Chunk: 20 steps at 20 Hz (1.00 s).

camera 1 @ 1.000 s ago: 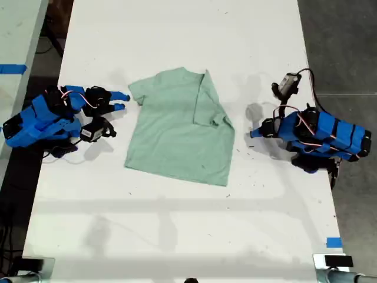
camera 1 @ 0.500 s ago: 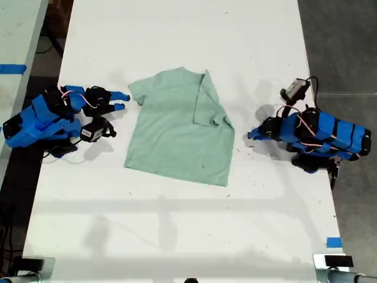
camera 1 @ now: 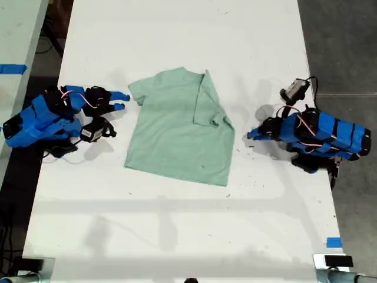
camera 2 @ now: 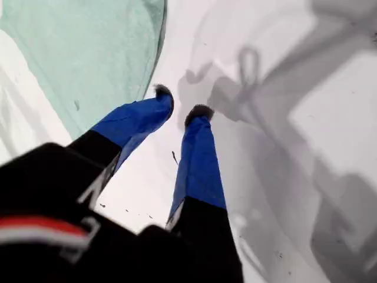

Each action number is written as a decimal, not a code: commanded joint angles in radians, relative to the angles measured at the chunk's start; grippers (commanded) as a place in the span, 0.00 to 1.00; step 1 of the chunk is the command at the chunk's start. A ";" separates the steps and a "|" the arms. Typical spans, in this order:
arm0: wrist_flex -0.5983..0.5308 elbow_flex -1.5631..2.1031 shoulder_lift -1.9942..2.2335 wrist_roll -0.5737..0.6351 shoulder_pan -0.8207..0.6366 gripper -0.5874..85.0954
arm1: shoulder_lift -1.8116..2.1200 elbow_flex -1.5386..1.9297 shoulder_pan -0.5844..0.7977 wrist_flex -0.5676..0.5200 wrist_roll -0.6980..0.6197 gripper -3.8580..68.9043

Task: Fold t shirt

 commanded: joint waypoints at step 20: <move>-0.189 -0.009 0.011 0.310 0.411 0.00 | 0.009 0.040 0.008 0.003 0.011 0.17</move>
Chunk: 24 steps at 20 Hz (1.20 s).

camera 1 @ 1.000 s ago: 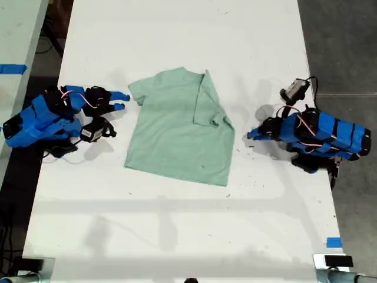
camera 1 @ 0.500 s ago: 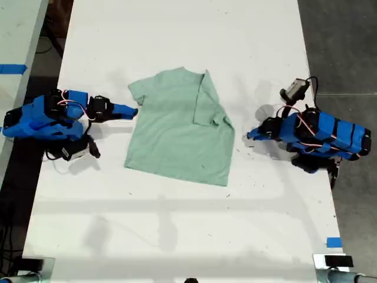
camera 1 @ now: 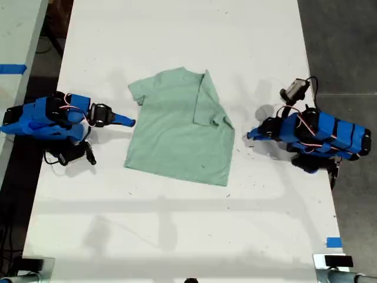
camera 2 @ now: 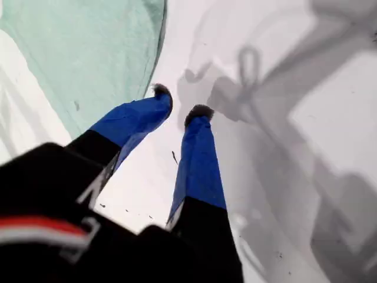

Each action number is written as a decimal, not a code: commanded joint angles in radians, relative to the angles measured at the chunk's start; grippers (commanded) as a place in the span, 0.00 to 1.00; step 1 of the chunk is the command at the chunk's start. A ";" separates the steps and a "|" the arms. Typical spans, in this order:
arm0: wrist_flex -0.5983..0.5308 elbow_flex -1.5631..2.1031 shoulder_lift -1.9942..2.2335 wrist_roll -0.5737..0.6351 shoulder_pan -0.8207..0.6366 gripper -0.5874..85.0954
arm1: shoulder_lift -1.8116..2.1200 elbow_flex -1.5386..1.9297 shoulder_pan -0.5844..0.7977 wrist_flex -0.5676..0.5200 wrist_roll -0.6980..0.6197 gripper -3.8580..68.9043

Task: Fold t shirt

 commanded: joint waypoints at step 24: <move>0.035 0.011 0.008 -0.061 -0.021 0.00 | 0.009 0.040 0.008 0.003 0.011 0.17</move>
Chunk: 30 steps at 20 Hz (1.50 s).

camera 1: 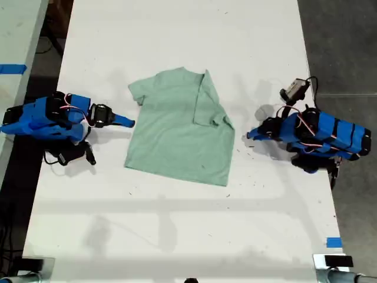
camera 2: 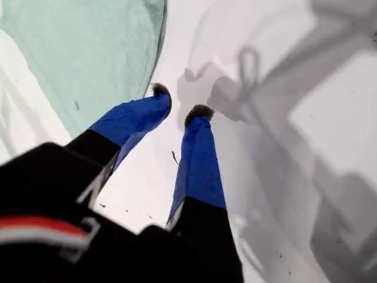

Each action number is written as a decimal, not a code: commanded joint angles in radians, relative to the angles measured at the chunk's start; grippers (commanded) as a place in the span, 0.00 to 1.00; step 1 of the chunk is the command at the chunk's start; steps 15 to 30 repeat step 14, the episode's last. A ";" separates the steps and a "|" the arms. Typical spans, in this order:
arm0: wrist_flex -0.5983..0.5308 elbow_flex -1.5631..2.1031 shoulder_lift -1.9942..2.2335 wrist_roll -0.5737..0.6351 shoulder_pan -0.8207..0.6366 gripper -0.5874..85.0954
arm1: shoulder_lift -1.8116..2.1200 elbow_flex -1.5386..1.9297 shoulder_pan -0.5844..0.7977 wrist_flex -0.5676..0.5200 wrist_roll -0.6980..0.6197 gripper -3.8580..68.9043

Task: Fold t shirt

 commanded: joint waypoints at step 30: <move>0.014 0.017 0.008 -0.084 -0.012 0.00 | 0.009 0.040 0.008 0.003 0.011 0.17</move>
